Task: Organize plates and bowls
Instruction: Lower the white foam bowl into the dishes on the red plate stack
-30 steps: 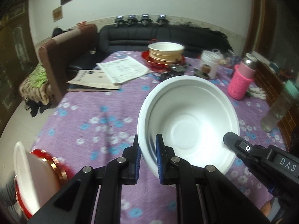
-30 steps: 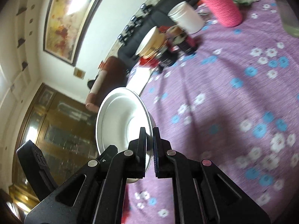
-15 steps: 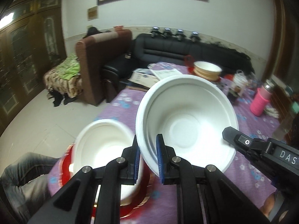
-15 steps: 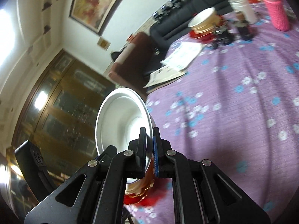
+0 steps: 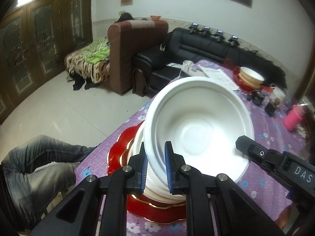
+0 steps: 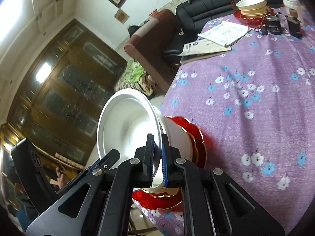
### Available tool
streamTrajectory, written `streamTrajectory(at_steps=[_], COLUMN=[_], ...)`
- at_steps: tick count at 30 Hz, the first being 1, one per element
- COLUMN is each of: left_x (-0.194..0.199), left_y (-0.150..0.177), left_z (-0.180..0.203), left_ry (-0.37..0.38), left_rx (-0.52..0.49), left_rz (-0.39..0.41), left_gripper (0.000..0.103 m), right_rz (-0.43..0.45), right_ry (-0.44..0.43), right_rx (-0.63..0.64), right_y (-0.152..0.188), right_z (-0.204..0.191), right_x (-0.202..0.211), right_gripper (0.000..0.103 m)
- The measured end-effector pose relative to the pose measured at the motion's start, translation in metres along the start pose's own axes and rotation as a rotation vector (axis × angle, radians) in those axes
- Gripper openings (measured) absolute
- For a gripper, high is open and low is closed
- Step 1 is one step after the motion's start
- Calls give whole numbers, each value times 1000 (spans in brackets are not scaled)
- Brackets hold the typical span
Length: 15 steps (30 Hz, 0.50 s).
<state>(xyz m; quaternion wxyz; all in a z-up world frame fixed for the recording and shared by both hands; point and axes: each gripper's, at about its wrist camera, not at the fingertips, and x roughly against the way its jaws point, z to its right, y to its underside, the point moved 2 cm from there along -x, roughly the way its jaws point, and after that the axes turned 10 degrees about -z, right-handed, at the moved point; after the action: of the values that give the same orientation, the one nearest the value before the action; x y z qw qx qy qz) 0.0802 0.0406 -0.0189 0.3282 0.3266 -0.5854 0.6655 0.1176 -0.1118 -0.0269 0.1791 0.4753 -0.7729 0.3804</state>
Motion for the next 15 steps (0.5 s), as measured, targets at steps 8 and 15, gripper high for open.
streamTrajectory(at_steps=[8,15], left_x=[-11,-17], left_y=[6,10], left_z=[-16,-23], left_ry=[8,9], left_rx=[25,31], left_rz=[-32,-54], left_gripper=[15,15], right_rz=[-36,-60], right_ry=[34,38], right_rx=[17,3], right_y=[6,8], right_z=[-5,0], right_x=[-22,-32], right_gripper=[7,7])
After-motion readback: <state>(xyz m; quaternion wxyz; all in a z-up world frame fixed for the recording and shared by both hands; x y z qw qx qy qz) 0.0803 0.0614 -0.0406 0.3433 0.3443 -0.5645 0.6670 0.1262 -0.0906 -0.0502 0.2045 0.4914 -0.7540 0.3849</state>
